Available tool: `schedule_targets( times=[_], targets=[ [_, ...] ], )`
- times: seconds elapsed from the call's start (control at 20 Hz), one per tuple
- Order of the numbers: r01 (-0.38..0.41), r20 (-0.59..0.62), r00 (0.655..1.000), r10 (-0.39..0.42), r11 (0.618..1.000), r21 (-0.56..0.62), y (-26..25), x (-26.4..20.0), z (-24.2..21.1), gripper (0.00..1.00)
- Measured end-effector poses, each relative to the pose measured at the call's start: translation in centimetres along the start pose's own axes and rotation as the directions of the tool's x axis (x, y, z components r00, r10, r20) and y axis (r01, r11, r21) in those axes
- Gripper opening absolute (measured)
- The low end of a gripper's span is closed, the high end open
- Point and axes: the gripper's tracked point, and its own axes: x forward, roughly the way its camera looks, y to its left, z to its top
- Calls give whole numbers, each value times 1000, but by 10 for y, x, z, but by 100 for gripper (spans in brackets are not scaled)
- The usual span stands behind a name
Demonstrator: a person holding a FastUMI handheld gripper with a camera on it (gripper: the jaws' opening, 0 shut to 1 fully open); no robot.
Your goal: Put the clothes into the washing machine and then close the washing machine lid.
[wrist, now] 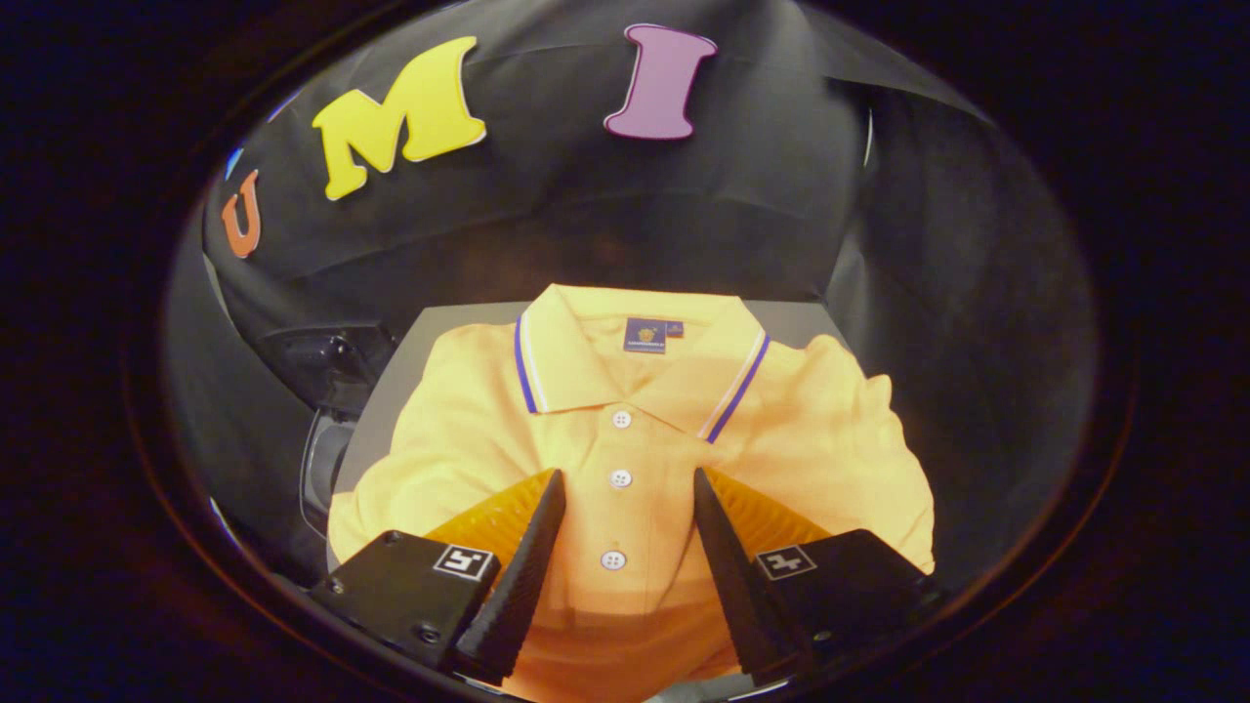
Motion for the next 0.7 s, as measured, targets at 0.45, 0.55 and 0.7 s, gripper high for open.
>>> schedule_targets(
  times=[0.45,0.55,0.7],
  targets=[
    [-32,47,998,31,999,18,27,-4,-2,8],
    [-67,70,996,63,996,56,38,-12,-6,6],
    [-111,114,989,99,989,99,50,-29,-9,6]
  ],
)
